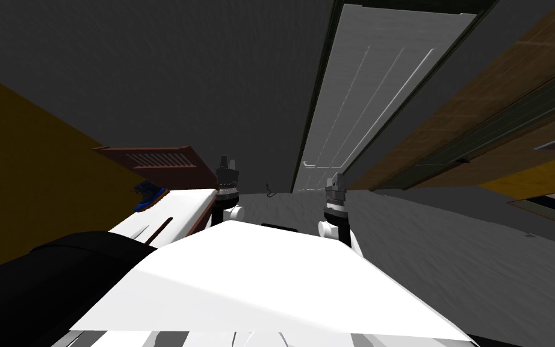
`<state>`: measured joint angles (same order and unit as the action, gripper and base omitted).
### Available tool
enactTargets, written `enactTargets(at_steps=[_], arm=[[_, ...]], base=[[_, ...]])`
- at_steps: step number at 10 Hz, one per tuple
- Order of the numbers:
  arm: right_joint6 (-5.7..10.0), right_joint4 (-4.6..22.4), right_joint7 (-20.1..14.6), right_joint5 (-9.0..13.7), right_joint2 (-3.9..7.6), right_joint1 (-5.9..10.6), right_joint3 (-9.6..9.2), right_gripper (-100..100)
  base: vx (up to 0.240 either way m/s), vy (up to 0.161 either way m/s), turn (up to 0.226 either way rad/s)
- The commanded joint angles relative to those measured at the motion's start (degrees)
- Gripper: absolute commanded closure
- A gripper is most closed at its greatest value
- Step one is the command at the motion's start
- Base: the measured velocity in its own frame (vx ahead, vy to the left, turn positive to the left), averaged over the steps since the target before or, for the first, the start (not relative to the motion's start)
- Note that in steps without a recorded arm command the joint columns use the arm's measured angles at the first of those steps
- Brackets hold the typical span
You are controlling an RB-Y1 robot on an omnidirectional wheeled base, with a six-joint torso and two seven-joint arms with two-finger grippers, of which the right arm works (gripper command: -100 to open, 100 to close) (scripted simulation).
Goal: Pull the door open
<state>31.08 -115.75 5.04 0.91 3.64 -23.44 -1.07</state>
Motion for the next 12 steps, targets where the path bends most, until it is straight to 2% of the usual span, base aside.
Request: enactTargets(at_steps=[1,2,3,4,8,10,12], arm=[[0.83,2.86,-0.7,0.29,0.59,0.75,0.01,-100],[0.83,2.88,-0.7,0.29,0.59,0.75,0.01,-100],[1.3,4.75,-1.15,0.49,0.99,1.27,0.0,-100],[1.3,4.75,-1.15,0.49,0.99,1.27,0.0,-100],[3.27,12.46,-3.03,1.31,2.61,3.41,-0.05,-100],[3.78,14.64,-3.52,1.52,3.04,3.98,-0.06,-100],[4.87,18.43,-4.56,1.97,3.91,5.16,-0.09,-100]], base=[[0.106,-0.031,0.067],[0.073,-0.022,0.023],[0.055,-0.013,0.043],[0.037,-0.011,0.024],[0.082,-0.027,0.077],[0.075,-0.037,0.043],[0.064,-0.029,0.067]])
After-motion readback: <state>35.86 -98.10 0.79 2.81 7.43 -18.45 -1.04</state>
